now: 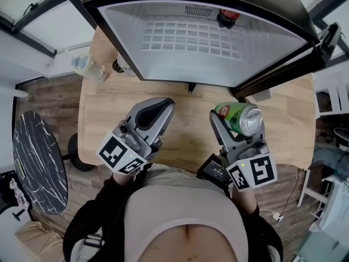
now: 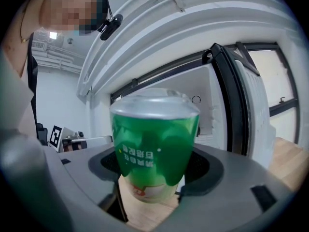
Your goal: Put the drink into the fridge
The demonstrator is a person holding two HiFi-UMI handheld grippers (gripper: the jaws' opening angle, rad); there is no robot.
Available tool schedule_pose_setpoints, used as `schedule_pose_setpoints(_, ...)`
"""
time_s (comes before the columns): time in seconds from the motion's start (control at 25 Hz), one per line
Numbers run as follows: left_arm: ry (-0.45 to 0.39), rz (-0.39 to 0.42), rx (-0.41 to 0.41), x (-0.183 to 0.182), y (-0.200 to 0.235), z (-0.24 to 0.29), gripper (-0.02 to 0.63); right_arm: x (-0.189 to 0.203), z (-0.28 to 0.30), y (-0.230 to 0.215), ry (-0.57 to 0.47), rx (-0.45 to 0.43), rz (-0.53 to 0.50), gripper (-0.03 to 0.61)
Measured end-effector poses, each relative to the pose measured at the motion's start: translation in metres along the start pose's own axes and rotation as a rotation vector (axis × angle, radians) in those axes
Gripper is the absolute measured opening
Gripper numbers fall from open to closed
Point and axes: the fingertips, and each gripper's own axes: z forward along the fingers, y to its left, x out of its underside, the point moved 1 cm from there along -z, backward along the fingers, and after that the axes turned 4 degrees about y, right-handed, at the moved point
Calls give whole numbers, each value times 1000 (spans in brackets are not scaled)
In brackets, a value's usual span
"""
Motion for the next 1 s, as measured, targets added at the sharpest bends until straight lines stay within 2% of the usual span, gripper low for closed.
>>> schedule_pose_setpoints(0.64,6,-21,-108,22,-3,2,23,20,27,-20,35,-118,-24,353)
schedule_pose_setpoints(1.0,10,-4,-144,22,-5,-3,23,38,48,-22,61,-143,-78,354)
